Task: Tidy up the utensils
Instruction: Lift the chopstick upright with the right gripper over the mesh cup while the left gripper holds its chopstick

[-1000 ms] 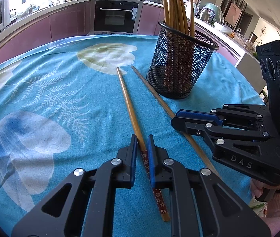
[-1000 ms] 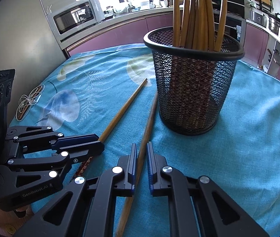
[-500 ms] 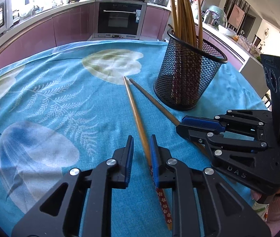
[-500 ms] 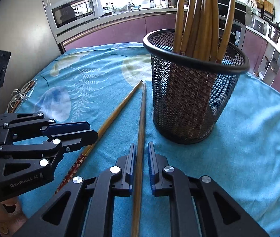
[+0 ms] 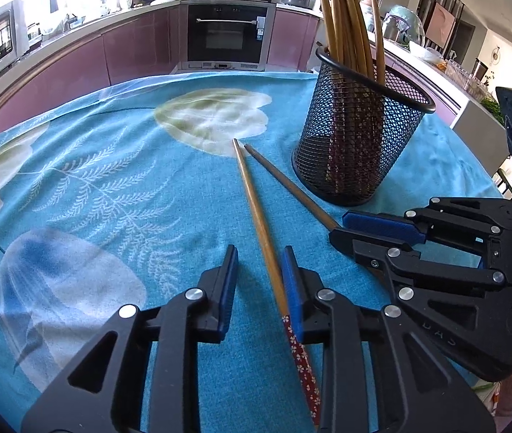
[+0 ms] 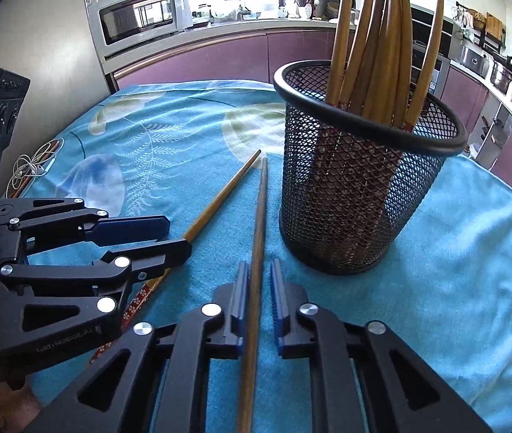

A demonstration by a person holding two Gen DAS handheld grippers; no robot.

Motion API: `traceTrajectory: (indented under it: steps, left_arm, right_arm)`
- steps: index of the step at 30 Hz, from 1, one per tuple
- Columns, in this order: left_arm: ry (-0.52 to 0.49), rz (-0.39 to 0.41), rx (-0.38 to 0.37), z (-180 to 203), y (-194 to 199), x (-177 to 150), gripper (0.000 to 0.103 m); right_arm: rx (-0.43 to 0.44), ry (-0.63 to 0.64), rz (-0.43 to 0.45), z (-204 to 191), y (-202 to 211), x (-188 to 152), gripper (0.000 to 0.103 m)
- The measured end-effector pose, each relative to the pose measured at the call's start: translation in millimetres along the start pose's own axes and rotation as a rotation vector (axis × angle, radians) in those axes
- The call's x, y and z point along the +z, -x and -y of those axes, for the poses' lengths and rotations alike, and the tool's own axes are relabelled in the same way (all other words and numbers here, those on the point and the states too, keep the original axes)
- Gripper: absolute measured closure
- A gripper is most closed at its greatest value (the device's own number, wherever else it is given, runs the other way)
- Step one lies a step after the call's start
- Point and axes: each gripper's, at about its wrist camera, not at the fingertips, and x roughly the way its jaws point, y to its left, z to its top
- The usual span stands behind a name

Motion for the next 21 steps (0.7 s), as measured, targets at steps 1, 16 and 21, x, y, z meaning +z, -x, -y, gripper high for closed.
traceTrajectory:
  steps: [1,16,21]
  left_arm:
    - [0.002,-0.001,0.0,0,0,0,0.081]
    - [0.052,-0.001,-0.038,-4,5,-3,0.095]
    - [0.056,0.003,-0.04,-6,9,-6,0.095]
  right_arm:
    - [0.003,0.0,-0.001,-1,-1,1,0.097]
    - [0.056,-0.045,0.029,11,17,-4,0.097]
    - [0.079,-0.041,0.044,10,22,-7,0.097]
